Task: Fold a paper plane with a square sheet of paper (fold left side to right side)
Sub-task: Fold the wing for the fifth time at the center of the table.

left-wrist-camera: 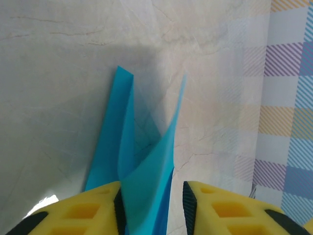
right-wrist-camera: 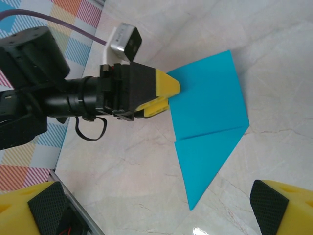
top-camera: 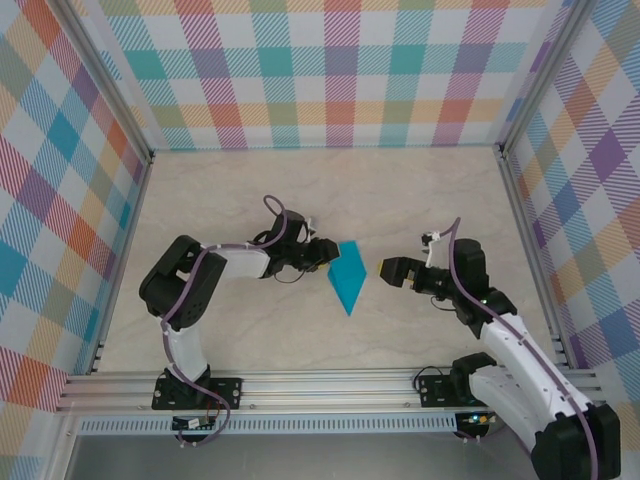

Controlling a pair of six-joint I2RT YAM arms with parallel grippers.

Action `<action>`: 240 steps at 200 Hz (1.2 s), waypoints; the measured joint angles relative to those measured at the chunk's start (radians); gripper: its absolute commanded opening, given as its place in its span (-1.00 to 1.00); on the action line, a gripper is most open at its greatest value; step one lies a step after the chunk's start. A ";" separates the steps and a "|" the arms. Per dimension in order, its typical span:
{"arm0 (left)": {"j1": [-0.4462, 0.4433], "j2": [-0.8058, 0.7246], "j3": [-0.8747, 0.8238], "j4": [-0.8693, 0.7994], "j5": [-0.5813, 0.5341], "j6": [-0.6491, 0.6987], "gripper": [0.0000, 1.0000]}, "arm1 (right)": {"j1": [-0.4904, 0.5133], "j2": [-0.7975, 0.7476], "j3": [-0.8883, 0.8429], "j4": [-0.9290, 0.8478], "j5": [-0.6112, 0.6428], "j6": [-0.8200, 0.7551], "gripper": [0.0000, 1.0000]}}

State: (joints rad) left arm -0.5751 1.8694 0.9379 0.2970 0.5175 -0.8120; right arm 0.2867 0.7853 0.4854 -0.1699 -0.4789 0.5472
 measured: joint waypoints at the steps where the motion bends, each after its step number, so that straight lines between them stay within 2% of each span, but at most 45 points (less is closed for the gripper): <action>1: 0.000 0.002 0.000 0.001 0.001 -0.002 -0.52 | 0.000 -0.002 0.000 -0.001 0.001 -0.002 0.99; 36: 0.000 0.018 0.002 -0.005 0.021 0.051 -0.85 | 0.000 -0.032 0.002 -0.070 0.031 -0.066 1.00; 78: 0.001 -0.006 -0.026 -0.004 0.047 0.123 -1.00 | 0.000 0.135 0.004 -0.058 -0.052 -0.093 1.00; 115: 0.009 -0.070 -0.101 0.024 0.081 0.154 -1.00 | -0.002 0.370 0.060 0.016 -0.173 -0.118 1.00; 165: 0.018 -0.119 -0.179 0.100 0.134 0.171 -1.00 | -0.005 0.710 0.250 0.082 -0.319 -0.190 0.80; 205: 0.023 -0.154 -0.197 0.134 0.163 0.178 -1.00 | -0.005 0.875 0.352 0.083 -0.343 -0.241 0.66; 240: 0.024 -0.154 -0.199 0.152 0.174 0.178 -1.00 | -0.005 0.974 0.393 0.085 -0.380 -0.254 0.39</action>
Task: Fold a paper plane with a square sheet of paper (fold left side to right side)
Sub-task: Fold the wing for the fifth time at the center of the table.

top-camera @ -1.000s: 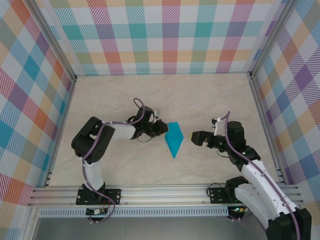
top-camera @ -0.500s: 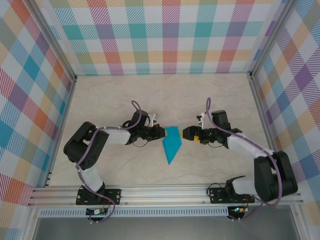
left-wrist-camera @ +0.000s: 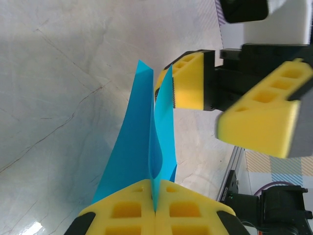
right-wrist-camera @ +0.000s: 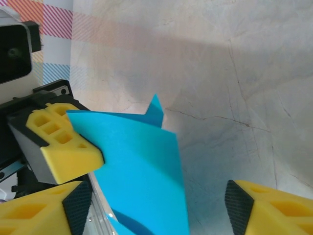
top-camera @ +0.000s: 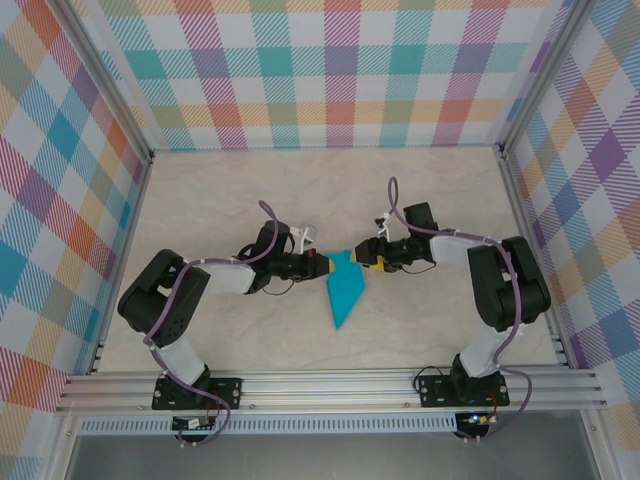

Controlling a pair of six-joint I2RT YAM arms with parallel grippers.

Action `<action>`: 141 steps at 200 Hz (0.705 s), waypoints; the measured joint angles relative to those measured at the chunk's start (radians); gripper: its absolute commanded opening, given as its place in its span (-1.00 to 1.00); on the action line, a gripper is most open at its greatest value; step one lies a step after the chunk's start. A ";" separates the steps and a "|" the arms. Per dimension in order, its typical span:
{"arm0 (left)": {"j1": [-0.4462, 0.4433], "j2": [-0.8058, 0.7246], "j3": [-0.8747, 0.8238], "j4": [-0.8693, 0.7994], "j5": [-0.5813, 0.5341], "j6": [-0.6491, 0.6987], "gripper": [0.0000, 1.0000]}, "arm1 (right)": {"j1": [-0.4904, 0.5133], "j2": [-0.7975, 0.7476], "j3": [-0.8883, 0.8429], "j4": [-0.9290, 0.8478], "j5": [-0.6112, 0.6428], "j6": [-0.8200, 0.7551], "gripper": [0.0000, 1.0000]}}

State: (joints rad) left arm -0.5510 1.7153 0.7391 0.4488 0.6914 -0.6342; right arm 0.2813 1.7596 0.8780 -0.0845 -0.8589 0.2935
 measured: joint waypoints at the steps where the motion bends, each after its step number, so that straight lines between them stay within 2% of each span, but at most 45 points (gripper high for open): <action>1: 0.000 0.000 0.000 0.000 0.000 0.000 -1.00 | 0.000 0.002 0.000 0.000 0.000 0.000 0.38; 44: 0.000 0.000 -0.002 0.000 0.000 0.000 -1.00 | 0.000 0.061 0.001 0.019 -0.054 0.008 0.01; 64: 0.000 0.002 -0.002 0.000 0.000 0.000 -1.00 | 0.001 0.064 0.001 0.029 -0.071 0.014 -0.28; 69: 0.000 0.004 -0.002 0.000 0.000 0.000 -1.00 | 0.002 0.064 0.001 0.032 -0.074 0.017 -0.41; 92: 0.002 0.013 -0.002 -0.008 0.000 0.004 -0.60 | 0.002 0.064 0.000 0.039 -0.082 0.011 -0.87; 107: 0.016 0.011 -0.002 -0.027 0.000 0.015 -0.22 | 0.002 0.064 0.000 0.034 -0.080 0.011 -0.97; 124: 0.050 -0.021 -0.002 -0.087 -0.008 0.022 0.00 | 0.002 0.064 -0.001 0.027 -0.074 0.013 -1.00; 141: 0.079 -0.127 0.001 -0.207 -0.060 0.073 0.19 | 0.004 0.063 -0.001 0.024 -0.064 0.023 -1.00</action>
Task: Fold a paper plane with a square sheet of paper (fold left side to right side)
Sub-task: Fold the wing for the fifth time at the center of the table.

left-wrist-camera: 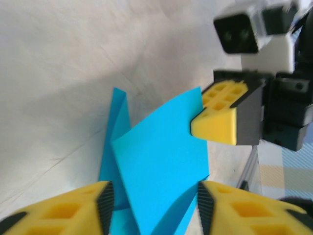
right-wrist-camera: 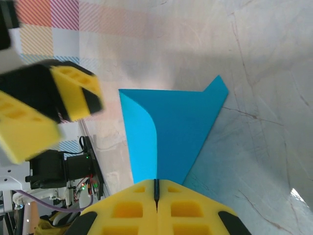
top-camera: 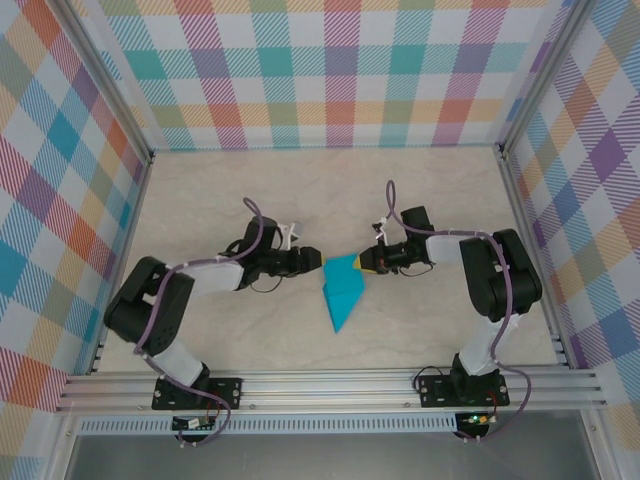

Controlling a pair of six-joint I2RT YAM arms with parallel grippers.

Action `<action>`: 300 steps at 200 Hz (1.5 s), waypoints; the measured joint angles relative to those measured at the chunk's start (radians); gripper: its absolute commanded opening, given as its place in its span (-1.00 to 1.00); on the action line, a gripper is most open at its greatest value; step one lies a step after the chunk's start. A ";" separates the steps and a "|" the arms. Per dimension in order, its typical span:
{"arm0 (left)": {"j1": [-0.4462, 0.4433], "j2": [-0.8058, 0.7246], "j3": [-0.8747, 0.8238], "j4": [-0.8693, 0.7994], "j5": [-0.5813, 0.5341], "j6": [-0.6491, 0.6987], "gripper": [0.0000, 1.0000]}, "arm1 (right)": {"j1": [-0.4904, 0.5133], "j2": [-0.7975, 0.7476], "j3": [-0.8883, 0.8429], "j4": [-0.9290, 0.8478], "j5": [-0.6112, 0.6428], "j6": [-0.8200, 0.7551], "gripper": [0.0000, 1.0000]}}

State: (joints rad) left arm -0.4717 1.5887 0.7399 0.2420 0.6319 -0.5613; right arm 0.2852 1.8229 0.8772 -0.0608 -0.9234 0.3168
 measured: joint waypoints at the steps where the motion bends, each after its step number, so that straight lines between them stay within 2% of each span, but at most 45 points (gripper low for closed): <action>1: 0.001 -0.006 0.000 -0.007 -0.003 0.000 0.20 | 0.000 0.000 0.000 0.000 0.000 0.001 -1.00; 33: -0.020 -0.244 0.059 -0.236 -0.148 0.093 0.21 | 0.021 -0.007 0.000 -0.012 0.038 0.048 -1.00; 50: -0.092 -0.328 0.079 -0.315 -0.228 0.127 0.19 | 0.046 -0.024 0.000 -0.019 0.063 0.076 -1.00; 66: -0.196 -0.360 0.080 -0.383 -0.290 0.141 0.18 | 0.071 -0.037 0.000 -0.031 0.091 0.106 -1.00; 102: -0.414 -0.336 0.066 -0.514 -0.434 0.155 0.18 | 0.093 -0.040 0.011 -0.084 0.161 0.188 -1.00; 133: -0.538 -0.225 0.088 -0.564 -0.557 0.166 0.19 | 0.097 -0.040 0.037 -0.129 0.228 0.248 -1.00; 164: -0.643 -0.072 0.192 -0.612 -0.660 0.180 0.21 | 0.105 -0.040 0.050 -0.145 0.272 0.291 -1.00; 205: -0.693 0.083 0.322 -0.684 -0.819 0.185 0.20 | 0.116 -0.040 0.061 -0.165 0.288 0.309 -1.00; 244: -0.718 0.157 0.382 -0.767 -0.947 0.182 0.09 | 0.117 -0.040 0.066 -0.166 0.288 0.316 -1.00; 300: -0.738 0.210 0.403 -0.822 -1.023 0.176 -0.08 | 0.122 -0.040 0.067 -0.170 0.289 0.320 -1.00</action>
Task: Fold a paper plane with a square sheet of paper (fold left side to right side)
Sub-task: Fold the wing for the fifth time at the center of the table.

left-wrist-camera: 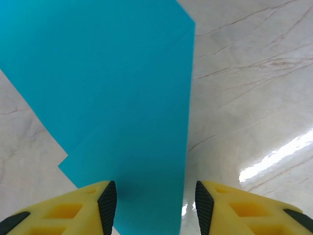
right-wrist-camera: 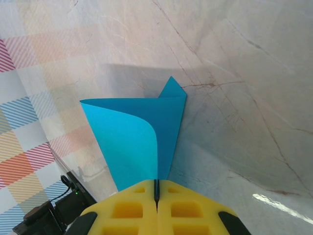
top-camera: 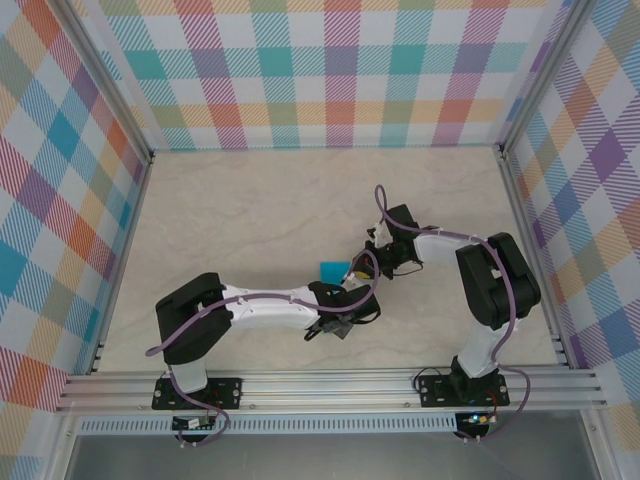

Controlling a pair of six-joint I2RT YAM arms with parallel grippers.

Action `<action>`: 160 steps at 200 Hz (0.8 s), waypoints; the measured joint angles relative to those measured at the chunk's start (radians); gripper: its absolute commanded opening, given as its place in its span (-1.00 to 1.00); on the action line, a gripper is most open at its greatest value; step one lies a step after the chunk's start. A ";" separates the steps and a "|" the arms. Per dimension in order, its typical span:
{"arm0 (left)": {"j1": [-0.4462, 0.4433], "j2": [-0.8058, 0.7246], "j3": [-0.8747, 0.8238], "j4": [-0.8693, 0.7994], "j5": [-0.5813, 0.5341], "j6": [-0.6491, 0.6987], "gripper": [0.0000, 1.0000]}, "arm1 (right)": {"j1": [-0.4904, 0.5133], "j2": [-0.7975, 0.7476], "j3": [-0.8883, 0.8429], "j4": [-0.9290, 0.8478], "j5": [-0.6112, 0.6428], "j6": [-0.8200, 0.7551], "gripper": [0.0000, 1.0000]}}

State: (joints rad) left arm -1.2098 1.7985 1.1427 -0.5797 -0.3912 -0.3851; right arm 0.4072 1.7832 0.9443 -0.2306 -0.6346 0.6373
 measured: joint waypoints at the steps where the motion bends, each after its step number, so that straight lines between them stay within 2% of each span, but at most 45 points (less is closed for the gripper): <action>1: 0.000 0.000 0.000 -0.001 -0.001 0.000 -0.08 | 0.000 0.000 0.000 0.000 0.000 0.000 -1.00; 70: 0.000 0.043 0.013 -0.026 -0.022 -0.011 -0.31 | 0.000 0.003 0.000 -0.005 0.014 0.000 -1.00; 160: 0.000 0.098 0.056 -0.047 -0.018 -0.006 -0.38 | 0.000 0.019 0.009 -0.025 0.037 0.002 -1.00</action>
State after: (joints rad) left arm -1.2098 1.8961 1.1992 -0.6262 -0.4088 -0.3912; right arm 0.4072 1.8027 0.9531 -0.2558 -0.5972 0.6395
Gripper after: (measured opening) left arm 0.306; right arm 0.045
